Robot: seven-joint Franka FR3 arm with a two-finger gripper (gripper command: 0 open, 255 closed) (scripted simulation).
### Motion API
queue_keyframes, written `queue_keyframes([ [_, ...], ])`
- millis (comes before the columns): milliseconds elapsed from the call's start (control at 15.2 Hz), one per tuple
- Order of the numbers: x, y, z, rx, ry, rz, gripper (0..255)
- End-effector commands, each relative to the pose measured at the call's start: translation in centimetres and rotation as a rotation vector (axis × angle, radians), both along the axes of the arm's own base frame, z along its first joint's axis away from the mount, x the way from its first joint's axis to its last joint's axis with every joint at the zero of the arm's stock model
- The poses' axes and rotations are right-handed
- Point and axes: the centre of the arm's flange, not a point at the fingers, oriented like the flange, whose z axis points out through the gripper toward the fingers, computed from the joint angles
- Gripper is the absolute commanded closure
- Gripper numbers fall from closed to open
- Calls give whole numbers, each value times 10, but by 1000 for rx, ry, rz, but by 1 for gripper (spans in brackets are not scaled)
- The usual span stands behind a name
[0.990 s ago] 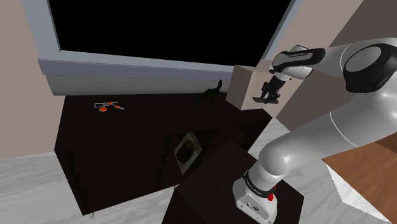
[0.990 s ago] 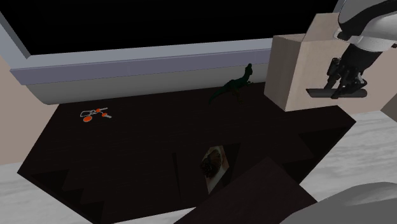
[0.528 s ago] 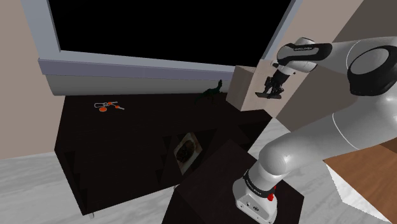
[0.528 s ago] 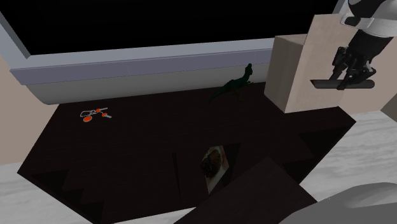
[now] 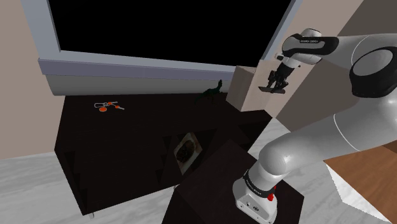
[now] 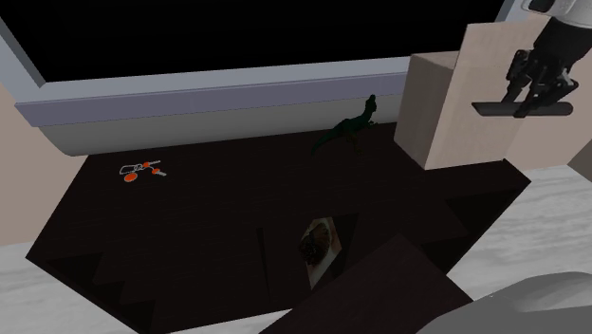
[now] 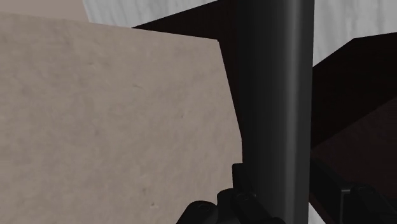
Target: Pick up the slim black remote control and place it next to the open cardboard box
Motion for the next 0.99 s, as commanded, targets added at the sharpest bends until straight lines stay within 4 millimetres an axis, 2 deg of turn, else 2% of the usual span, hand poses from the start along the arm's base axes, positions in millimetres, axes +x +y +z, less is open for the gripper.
queue_keyframes([
  [0,0,1,11,0,0,0,255],
  [924,0,1,85,0,0,0,255],
])
